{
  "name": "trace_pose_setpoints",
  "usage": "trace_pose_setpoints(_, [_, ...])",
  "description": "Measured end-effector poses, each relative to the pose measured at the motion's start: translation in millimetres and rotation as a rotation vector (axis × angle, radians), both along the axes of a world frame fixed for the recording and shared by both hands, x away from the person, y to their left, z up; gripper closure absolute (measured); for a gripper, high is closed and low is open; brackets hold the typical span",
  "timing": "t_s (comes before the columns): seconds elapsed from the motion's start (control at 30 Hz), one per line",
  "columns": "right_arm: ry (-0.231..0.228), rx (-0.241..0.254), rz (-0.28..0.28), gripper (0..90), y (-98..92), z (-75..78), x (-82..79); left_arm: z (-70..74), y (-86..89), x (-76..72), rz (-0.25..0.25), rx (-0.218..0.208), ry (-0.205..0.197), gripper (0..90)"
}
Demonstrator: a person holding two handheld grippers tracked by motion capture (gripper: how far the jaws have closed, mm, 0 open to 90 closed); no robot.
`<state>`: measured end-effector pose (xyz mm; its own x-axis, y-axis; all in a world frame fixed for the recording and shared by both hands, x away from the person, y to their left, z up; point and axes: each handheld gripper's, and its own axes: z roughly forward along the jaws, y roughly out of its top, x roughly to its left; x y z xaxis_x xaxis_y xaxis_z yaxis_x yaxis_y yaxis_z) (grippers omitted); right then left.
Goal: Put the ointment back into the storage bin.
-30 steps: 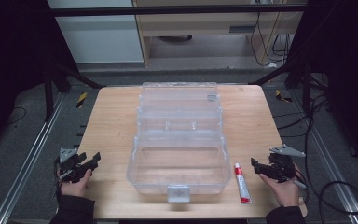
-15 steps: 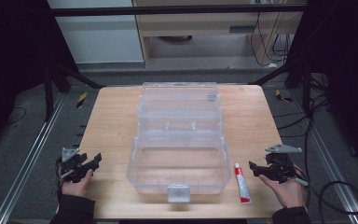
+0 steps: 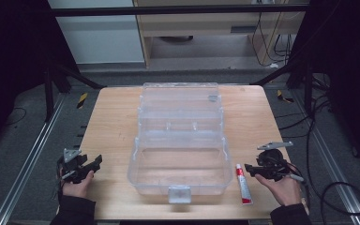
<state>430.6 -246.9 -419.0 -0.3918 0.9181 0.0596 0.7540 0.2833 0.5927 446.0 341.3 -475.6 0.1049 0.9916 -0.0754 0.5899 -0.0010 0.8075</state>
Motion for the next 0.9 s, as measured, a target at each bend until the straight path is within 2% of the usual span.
trace_pose_setpoints(0.07, [0.01,-0.003,0.002,47.9,1.4,-1.0,0.7,-0.1,-0.2,0.1,-0.001,0.002,0.002,37.1])
trace_pose_setpoints(0.1, [0.036,-0.015,0.007,50.1,4.7,-3.8,2.0,-0.2,-0.5,0.2,-0.004,0.006,0.005,37.1])
trace_pose_setpoints(0.2, [0.057,-0.011,0.01,51.6,7.2,-5.1,2.7,-0.3,-0.6,0.3,-0.003,0.009,0.007,36.9])
trace_pose_setpoints(0.23, [0.078,-0.012,0.017,53.1,9.0,-6.4,3.9,-0.4,-0.6,0.4,-0.004,0.009,0.008,36.9])
trace_pose_setpoints(0.3, [0.086,-0.012,0.015,53.8,9.8,-7.1,4.5,-0.5,-0.5,0.5,-0.005,0.01,0.009,36.9])
trace_pose_setpoints(0.33, [0.11,-0.016,0.016,55.3,12.6,-9.3,6.0,-0.6,-0.6,0.6,-0.005,0.011,0.011,36.8])
trace_pose_setpoints(0.67, [0.168,-0.055,0.039,58.8,24.0,-21.0,11.9,-1.1,-1.1,1.1,-0.008,0.017,0.019,36.6])
trace_pose_setpoints(0.9, [0.221,-0.103,0.048,60.2,29.9,-31.1,17.7,-1.3,-1.5,1.4,-0.011,0.022,0.024,36.4])
